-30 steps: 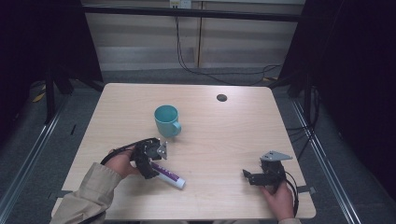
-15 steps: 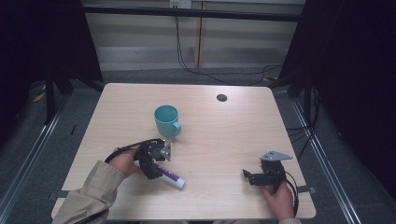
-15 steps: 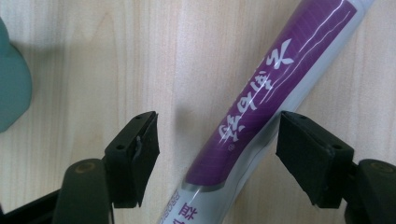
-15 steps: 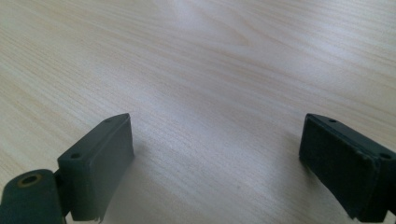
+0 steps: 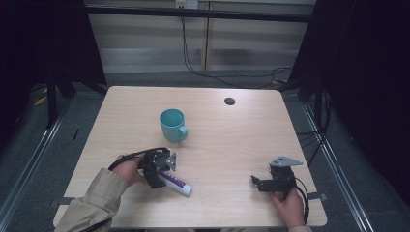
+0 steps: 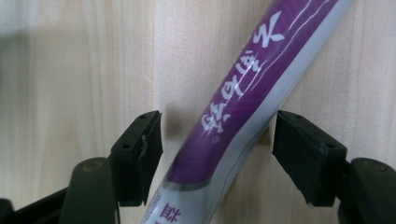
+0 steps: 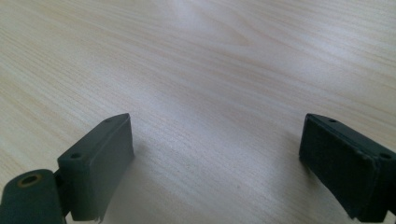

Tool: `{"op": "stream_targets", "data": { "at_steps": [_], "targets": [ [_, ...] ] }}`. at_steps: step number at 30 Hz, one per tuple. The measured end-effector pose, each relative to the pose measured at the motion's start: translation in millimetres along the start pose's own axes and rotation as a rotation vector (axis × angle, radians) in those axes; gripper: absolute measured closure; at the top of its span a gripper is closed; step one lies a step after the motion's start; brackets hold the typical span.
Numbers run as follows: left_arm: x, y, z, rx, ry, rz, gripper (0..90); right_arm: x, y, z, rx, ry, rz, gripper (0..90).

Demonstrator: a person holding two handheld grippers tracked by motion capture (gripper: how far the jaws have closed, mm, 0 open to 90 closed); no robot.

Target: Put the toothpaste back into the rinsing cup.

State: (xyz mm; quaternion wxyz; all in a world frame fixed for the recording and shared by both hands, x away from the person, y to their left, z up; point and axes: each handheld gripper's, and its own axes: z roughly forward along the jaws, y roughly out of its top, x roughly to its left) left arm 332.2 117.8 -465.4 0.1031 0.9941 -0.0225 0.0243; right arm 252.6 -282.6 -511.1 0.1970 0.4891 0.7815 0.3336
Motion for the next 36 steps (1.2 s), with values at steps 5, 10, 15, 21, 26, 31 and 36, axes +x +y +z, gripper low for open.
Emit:
{"op": "stream_targets", "data": {
  "at_steps": [5,10,15,21,26,31,36],
  "targets": [
    [1.2,-0.7,1.7,-0.002,-0.017,-0.003,35.5,0.1,0.0,-0.1,0.001,0.000,0.002,9.1],
    [2.0,-2.0,2.1,-0.015,-0.043,-0.014,39.6,0.0,0.0,0.0,0.000,0.000,0.000,9.1],
    [3.5,-3.5,1.5,-0.009,-0.055,-0.009,40.3,0.2,0.0,-0.1,0.001,0.000,0.003,9.1],
    [5.9,-8.5,1.7,-0.022,-0.086,-0.015,40.6,0.1,0.0,-0.1,0.001,0.000,0.002,9.1],
    [6.7,-13.2,1.0,-0.029,-0.096,-0.021,42.1,0.0,0.0,0.0,0.000,0.000,0.001,9.1],
    [5.9,-14.5,-0.6,-0.020,-0.100,-0.011,46.3,0.2,0.0,-0.1,0.001,0.000,0.003,9.1],
    [5.4,-17.4,-1.2,-0.029,-0.102,-0.012,50.4,0.2,0.0,-0.1,0.001,0.000,0.003,9.1]
  ]
}}
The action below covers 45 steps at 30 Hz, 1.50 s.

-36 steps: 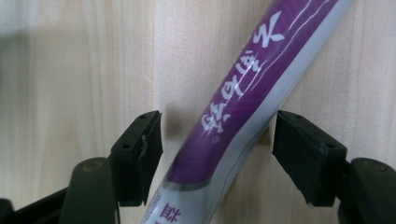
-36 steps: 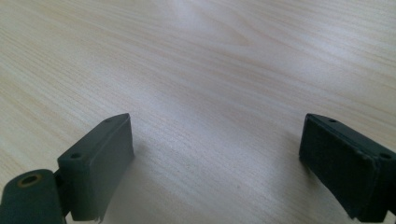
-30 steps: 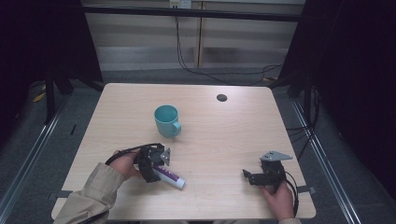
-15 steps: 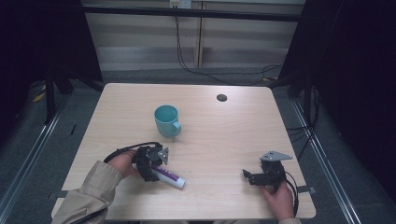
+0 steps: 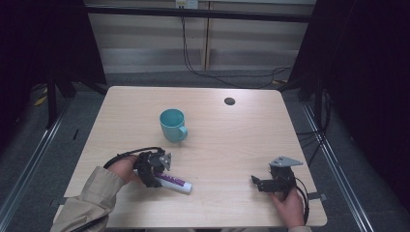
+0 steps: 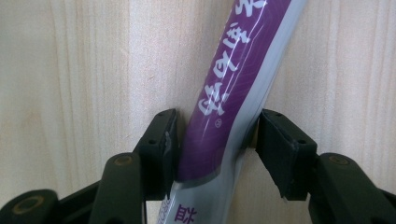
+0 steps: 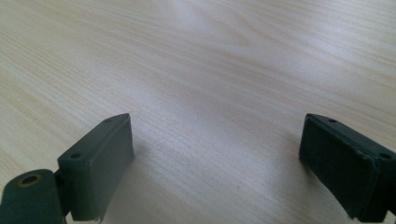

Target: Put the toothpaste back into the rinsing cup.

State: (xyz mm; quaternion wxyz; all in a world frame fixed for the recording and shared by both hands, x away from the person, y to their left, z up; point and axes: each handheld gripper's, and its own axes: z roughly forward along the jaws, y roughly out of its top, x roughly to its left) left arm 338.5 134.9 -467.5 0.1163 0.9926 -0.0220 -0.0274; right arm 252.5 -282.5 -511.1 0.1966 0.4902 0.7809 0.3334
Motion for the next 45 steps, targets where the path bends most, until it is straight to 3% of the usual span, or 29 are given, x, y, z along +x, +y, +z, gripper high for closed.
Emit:
{"op": "stream_targets", "data": {
  "at_steps": [3,11,19,25,27,29,36,37,38,41,45],
  "targets": [
    [-2.5,-0.5,-1.9,0.032,-0.005,0.004,56.7,0.0,0.0,0.0,0.000,0.000,0.000,9.2],
    [-2.0,-1.4,-2.4,0.026,-0.003,-0.043,60.8,0.0,0.0,0.0,0.000,0.000,0.000,9.1],
    [-3.1,-2.4,-2.9,0.021,-0.003,-0.054,64.9,0.1,0.0,0.0,0.000,0.000,0.000,9.2],
    [-2.9,-4.4,-2.4,0.017,0.022,-0.087,59.0,-0.1,0.0,0.1,-0.001,0.000,-0.002,9.2],
    [-2.1,-7.7,-3.6,0.049,0.025,-0.110,53.1,-0.2,0.0,0.1,-0.001,0.000,-0.002,9.2],
    [-2.6,-11.8,-4.6,0.053,0.020,-0.119,53.4,0.0,0.0,0.0,0.000,0.000,0.001,9.2],
    [-5.0,-9.7,-6.2,0.066,0.007,-0.137,64.7,0.0,0.0,0.0,0.000,0.000,0.000,9.2],
    [-7.4,-11.2,-8.0,0.040,0.016,-0.126,74.3,-0.1,0.0,0.0,0.000,0.000,-0.001,9.2],
    [-9.7,-11.1,-8.3,0.036,0.028,-0.128,76.0,0.0,0.0,0.0,0.000,0.000,0.001,9.2],
    [-11.9,-10.0,-8.8,0.038,0.049,-0.113,77.4,-0.2,0.0,0.1,-0.001,0.000,-0.002,9.2],
    [-11.2,-4.9,-13.8,0.008,0.050,-0.146,77.6,-0.2,0.0,0.1,-0.001,0.000,-0.002,9.2]
  ]
}}
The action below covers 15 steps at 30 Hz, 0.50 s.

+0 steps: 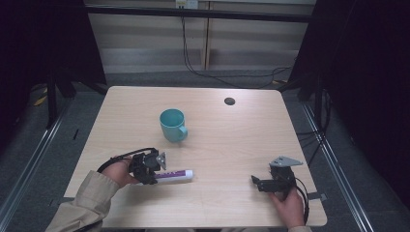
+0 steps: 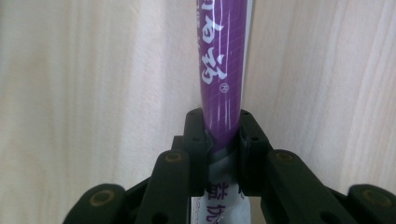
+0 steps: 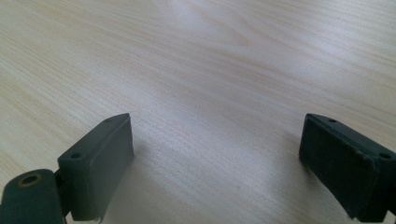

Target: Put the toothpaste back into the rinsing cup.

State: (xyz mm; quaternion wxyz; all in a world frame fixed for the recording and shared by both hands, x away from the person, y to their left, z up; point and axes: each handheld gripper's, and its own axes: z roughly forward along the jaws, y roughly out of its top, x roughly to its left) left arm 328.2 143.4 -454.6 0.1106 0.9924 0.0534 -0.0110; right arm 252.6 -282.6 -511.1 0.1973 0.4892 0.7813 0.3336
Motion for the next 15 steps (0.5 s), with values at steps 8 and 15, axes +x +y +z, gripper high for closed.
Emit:
{"op": "stream_targets", "data": {
  "at_steps": [8,15],
  "targets": [
    [-2.3,18.6,-20.5,-0.031,0.029,0.008,77.5,0.4,-0.1,-0.4,0.001,0.005,-0.001,9.2],
    [-7.1,28.3,-20.6,-0.020,0.027,0.023,77.4,0.3,3.2,-3.3,0.028,0.051,-0.036,17.1]
  ]
}}
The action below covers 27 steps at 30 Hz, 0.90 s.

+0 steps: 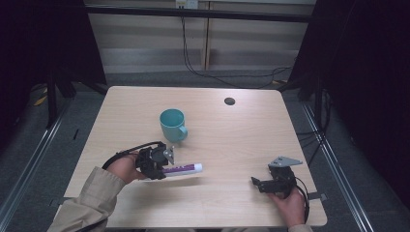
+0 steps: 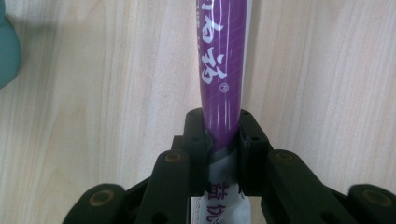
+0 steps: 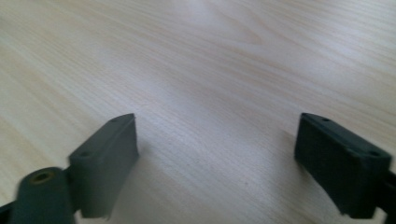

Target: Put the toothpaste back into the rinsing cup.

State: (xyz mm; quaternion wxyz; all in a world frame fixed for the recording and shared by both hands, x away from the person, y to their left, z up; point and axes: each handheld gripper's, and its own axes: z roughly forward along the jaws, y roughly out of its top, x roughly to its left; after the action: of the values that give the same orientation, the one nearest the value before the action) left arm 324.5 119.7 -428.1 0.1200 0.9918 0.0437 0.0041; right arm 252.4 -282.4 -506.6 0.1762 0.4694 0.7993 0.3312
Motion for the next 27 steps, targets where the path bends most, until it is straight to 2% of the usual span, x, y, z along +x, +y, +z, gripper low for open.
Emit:
{"op": "stream_targets", "data": {
  "at_steps": [1,3,4,5,6,7,8,9,12,13,14,16,17,22,27],
  "targets": [
    [-0.8,2.6,0.2,0.006,0.004,0.004,77.4,1.5,4.6,-1.2,0.008,0.035,-0.015,18.6],
    [-1.0,4.1,0.2,0.008,0.007,0.009,77.4,3.5,7.3,-2.5,0.009,0.036,-0.028,19.0],
    [-1.7,5.5,0.0,0.005,0.010,0.009,77.4,5.3,10.6,-3.3,0.011,0.046,-0.055,19.6],
    [-1.6,7.3,-0.6,0.004,0.008,0.017,77.4,10.5,18.8,-5.2,0.015,0.075,-0.104,20.3],
    [-2.2,9.2,-1.1,0.004,0.006,0.017,77.4,10.5,18.8,-5.2,0.015,0.075,-0.104,20.3],
    [-3.3,13.7,-1.0,0.004,0.008,0.026,77.4,16.1,27.9,-7.6,0.018,0.109,-0.154,21.5],
    [-3.3,13.7,-1.0,0.004,0.008,0.026,77.4,16.1,27.9,-7.6,0.018,0.109,-0.154,21.5],
    [-3.8,16.3,-1.2,0.011,0.010,0.034,77.4,18.9,32.7,-8.2,0.019,0.126,-0.173,21.6],
    [-5.5,23.0,-0.6,0.014,0.004,0.045,77.3,27.1,47.6,-10.7,0.045,0.167,-0.251,23.6],
    [-6.5,25.5,-0.5,0.014,0.009,0.049,77.3,32.8,57.0,-11.5,0.068,0.195,-0.301,23.5],
    [-7.0,28.2,-0.8,0.016,0.011,0.055,77.3,32.8,57.0,-11.5,0.068,0.195,-0.301,23.5],
    [-8.1,33.0,-0.9,0.016,0.012,0.066,77.3,41.2,70.4,-13.2,0.085,0.245,-0.348,24.0],
    [-8.1,35.5,-1.0,0.021,0.008,0.072,77.3,41.2,70.4,-13.2,0.085,0.245,-0.348,24.0],
    [-11.4,47.1,0.7,0.035,0.006,0.093,77.3,63.4,91.1,-15.5,0.120,0.302,-0.473,26.5],
    [-13.8,57.4,1.8,0.030,0.004,0.109,77.3,87.0,107.9,-8.8,0.144,0.351,-0.555,30.1]
  ]
}}
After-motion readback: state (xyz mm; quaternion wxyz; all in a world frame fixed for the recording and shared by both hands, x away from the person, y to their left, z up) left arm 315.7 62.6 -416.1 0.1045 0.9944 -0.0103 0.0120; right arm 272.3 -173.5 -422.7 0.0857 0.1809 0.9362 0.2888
